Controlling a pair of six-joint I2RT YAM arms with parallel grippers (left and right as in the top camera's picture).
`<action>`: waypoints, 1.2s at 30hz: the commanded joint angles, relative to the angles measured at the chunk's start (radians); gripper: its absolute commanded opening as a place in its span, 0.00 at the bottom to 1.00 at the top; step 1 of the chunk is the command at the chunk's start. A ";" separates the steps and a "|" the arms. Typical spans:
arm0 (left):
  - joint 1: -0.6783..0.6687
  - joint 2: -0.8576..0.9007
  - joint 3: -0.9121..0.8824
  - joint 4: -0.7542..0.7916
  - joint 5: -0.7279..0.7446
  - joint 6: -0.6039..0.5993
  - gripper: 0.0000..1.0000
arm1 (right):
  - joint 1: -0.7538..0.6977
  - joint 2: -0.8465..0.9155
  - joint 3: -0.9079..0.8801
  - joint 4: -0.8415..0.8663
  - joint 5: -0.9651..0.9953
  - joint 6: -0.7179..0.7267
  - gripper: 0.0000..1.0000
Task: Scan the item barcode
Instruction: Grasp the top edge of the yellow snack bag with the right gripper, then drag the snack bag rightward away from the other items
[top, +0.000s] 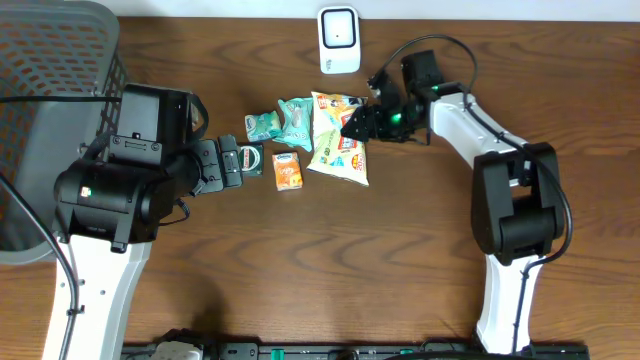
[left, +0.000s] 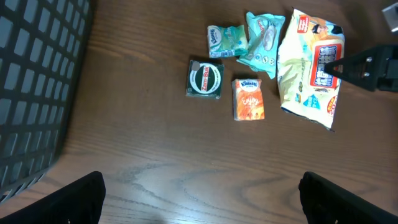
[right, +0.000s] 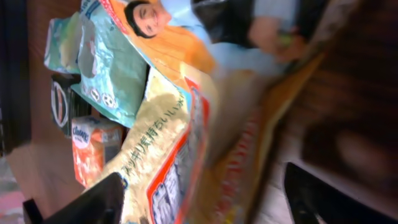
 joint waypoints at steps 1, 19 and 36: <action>-0.002 -0.002 0.011 0.000 -0.009 0.002 0.97 | 0.038 0.020 -0.008 0.010 0.055 0.007 0.68; -0.002 -0.002 0.011 0.000 -0.009 0.002 0.98 | -0.002 -0.113 0.017 -0.134 0.351 -0.021 0.01; -0.002 -0.002 0.011 0.000 -0.009 0.002 0.98 | 0.107 -0.306 -0.006 -0.300 0.803 -0.021 0.01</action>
